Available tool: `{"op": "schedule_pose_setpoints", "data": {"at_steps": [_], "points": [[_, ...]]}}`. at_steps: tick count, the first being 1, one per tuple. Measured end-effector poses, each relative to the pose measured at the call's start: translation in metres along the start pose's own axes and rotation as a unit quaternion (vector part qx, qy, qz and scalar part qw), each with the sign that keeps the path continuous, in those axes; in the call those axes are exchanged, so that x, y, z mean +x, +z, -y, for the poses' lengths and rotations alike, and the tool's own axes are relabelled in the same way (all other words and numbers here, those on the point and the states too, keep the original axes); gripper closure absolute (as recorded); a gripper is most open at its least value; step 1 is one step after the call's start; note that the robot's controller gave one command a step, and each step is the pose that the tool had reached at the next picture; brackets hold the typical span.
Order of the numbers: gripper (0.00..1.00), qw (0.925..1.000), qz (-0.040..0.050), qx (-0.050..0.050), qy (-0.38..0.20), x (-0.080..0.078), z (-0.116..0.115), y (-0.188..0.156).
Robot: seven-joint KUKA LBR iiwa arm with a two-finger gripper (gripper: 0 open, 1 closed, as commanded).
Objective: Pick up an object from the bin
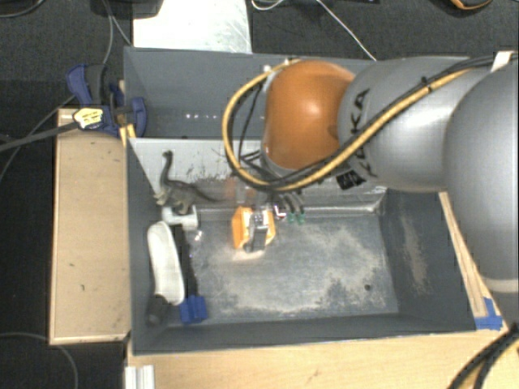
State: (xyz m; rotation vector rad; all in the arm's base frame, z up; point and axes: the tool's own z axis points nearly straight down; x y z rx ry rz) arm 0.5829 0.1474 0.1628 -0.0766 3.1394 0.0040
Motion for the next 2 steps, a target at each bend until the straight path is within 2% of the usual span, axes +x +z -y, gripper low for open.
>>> {"op": "schedule_pose_setpoints", "data": {"at_steps": [1,2], "points": [[0.0,0.9968,-0.0021,0.001,0.08,0.01,0.034,0.002],[0.0,0.9979,-0.0014,0.0,0.065,0.001,0.022,0.043]]}}
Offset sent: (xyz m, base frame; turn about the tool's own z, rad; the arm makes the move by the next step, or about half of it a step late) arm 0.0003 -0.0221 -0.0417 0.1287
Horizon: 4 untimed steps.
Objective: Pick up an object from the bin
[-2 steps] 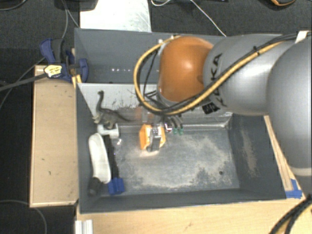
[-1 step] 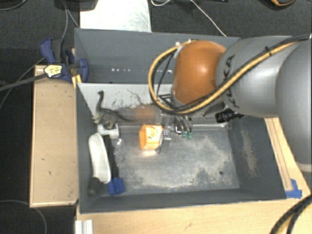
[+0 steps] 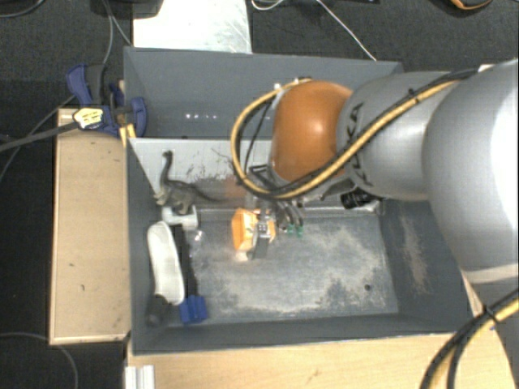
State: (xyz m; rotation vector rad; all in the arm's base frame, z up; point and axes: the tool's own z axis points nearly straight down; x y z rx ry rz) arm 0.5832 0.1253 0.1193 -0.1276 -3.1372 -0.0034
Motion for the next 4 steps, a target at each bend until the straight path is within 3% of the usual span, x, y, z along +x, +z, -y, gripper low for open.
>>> {"op": "schedule_pose_setpoints", "data": {"at_steps": [1,2,3,4], "points": [[0.0,0.9976,0.0005,0.0,0.069,-0.009,0.014,0.012],[0.0,0.9972,-0.0004,0.0,0.075,0.01,0.005,0.05],[1.0,0.9822,0.0026,-0.001,0.188,-0.009,0.02,0.043],[1.0,0.9822,0.0026,-0.001,0.188,-0.009,0.02,0.043]]}}
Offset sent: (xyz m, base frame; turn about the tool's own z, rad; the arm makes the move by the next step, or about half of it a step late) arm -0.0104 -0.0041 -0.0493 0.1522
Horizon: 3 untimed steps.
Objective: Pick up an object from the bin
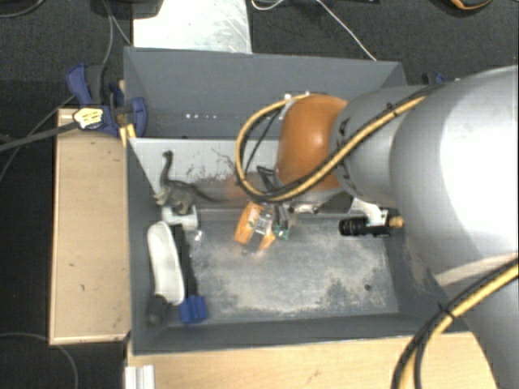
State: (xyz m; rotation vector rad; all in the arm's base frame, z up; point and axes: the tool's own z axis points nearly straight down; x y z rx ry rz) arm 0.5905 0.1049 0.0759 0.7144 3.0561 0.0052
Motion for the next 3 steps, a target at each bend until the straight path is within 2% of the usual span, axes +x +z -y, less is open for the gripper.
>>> {"op": "schedule_pose_setpoints", "data": {"at_steps": [1,2,3], "points": [[1.0,0.9939,0.0025,-0.001,-0.11,0.021,-0.035,0.003],[1.0,0.9962,0.003,-0.002,-0.088,0.02,-0.023,-0.081],[1.0,0.9967,0.0009,0.0,-0.082,0.015,-0.022,0.008]]}}
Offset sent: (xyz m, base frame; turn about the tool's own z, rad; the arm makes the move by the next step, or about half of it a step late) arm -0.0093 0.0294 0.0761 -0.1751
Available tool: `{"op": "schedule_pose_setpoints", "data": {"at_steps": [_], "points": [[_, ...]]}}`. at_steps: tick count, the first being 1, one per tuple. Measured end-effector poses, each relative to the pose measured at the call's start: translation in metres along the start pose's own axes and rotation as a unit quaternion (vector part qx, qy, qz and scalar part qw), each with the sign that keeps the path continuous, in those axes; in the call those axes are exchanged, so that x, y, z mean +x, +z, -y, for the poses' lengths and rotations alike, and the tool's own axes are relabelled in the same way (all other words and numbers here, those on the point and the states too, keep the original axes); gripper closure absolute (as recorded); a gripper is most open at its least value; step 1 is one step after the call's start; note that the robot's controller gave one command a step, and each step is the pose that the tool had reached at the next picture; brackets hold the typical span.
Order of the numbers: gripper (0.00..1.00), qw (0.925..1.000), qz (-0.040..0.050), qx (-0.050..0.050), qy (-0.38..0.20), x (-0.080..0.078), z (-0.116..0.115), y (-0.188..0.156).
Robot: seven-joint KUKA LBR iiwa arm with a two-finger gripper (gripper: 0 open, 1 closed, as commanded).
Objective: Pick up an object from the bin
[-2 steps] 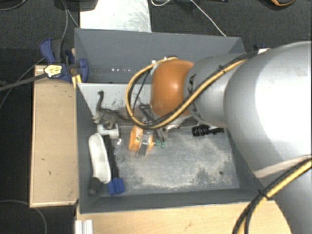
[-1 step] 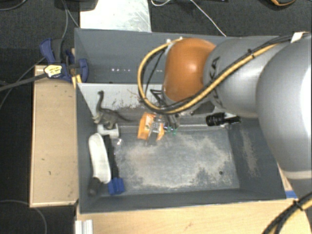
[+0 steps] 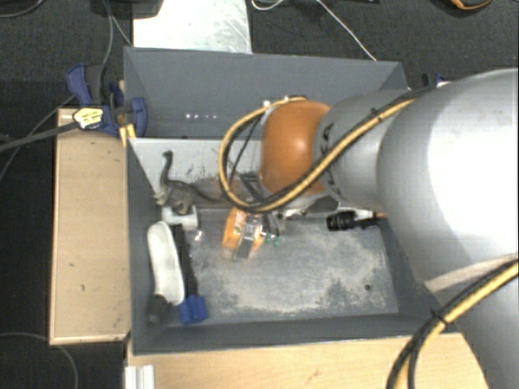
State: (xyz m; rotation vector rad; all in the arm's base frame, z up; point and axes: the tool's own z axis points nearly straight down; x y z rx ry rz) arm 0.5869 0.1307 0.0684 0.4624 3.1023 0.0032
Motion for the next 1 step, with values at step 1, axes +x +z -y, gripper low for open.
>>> {"op": "schedule_pose_setpoints", "data": {"at_steps": [1], "points": [[1.0,1.0,0.0013,-0.001,-0.003,0.0034,-0.0098,-0.1052]]}}
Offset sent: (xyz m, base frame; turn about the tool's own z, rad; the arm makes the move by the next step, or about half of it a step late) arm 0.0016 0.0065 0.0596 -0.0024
